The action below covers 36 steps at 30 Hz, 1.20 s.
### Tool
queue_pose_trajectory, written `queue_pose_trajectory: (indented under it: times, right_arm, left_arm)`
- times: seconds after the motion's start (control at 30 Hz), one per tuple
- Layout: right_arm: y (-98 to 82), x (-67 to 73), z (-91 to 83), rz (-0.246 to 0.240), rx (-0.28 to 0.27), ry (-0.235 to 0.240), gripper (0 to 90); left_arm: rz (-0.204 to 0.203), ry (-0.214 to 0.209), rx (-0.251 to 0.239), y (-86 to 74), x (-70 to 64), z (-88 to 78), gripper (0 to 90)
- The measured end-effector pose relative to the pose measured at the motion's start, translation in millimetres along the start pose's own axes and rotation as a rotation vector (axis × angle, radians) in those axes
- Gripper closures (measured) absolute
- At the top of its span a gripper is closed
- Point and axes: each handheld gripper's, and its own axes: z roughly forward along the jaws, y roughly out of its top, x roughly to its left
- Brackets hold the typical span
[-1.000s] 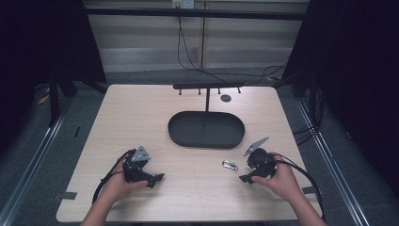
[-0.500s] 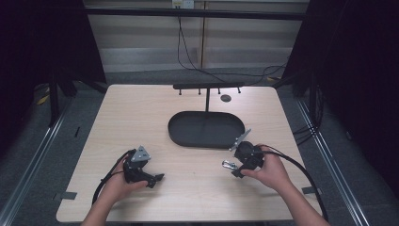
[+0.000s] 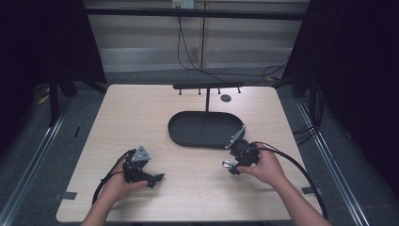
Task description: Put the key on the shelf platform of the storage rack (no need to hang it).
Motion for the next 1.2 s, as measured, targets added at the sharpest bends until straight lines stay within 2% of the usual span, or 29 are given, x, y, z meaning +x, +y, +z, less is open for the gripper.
queue_pose_trajectory:
  times: [0.33, 0.37, 0.57, 0.87, 0.93, 1.03, 1.13, 1.2]
  right_arm:
    - [20.3, 4.9, 11.5, -0.053, 0.058, -0.02, 47.8]
    - [21.5, 5.3, 11.8, -0.041, 0.067, -0.018, 48.5]
    - [23.5, 0.9, 15.0, -0.039, 0.076, -0.022, 49.7]
    - [26.2, -1.0, 20.9, -0.048, 0.098, 0.005, 59.7]
    - [26.6, -1.1, 20.2, -0.038, 0.101, 0.007, 67.6]
    - [27.1, -1.3, 20.1, -0.031, 0.107, 0.006, 69.0]
    - [27.7, -1.6, 19.5, 0.006, 0.132, 0.028, 72.7]
    - [27.4, -1.9, 19.6, 0.005, 0.13, 0.03, 72.8]
  left_arm:
    - [0.0, 0.0, 0.0, 0.0, 0.0, 0.0, 1.2]
    - [0.0, 0.0, 0.0, 0.0, 0.0, 0.0, 1.2]
    - [0.0, 0.001, -0.001, 0.0, 0.0, 0.0, 1.2]
    - [0.0, 0.0, 0.0, 0.0, 0.0, 0.0, 1.3]
    - [0.0, 0.0, 0.0, 0.0, 0.0, 0.0, 1.2]
    - [0.001, 0.0, 0.0, 0.0, 0.0, 0.0, 1.2]
    - [0.001, -0.002, 0.0, 0.0, 0.1, 0.1, 1.2]
    - [0.002, -0.001, 0.0, 0.0, 0.1, 0.0, 1.2]
